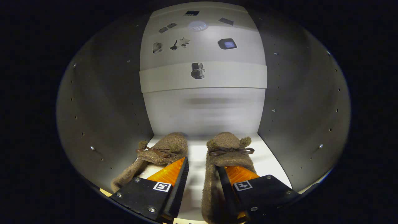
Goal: Open the shoe cabinet door, grab the shoes and put them into the shoe cabinet, then close the shoe cabinet door.
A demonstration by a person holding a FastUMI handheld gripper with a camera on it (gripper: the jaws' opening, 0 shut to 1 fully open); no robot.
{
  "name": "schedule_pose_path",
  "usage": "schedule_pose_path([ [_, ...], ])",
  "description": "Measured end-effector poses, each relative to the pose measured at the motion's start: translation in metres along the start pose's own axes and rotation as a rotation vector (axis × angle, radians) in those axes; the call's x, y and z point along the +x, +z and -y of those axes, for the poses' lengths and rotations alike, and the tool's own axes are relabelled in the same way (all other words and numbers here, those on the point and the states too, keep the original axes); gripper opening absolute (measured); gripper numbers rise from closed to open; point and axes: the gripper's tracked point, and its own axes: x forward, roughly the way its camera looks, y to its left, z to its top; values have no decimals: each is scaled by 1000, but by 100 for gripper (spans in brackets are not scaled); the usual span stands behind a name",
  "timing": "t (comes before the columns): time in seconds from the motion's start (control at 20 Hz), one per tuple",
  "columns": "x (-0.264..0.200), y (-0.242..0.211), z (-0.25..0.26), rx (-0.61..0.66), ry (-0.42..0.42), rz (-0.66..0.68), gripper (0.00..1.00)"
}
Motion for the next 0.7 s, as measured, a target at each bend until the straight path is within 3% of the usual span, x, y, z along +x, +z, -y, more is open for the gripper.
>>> schedule_pose_path([
  [0.45,-82,18,-17,31,-29,65,79],
  [0.7,-163,16,-38,12,-34,119,89],
])
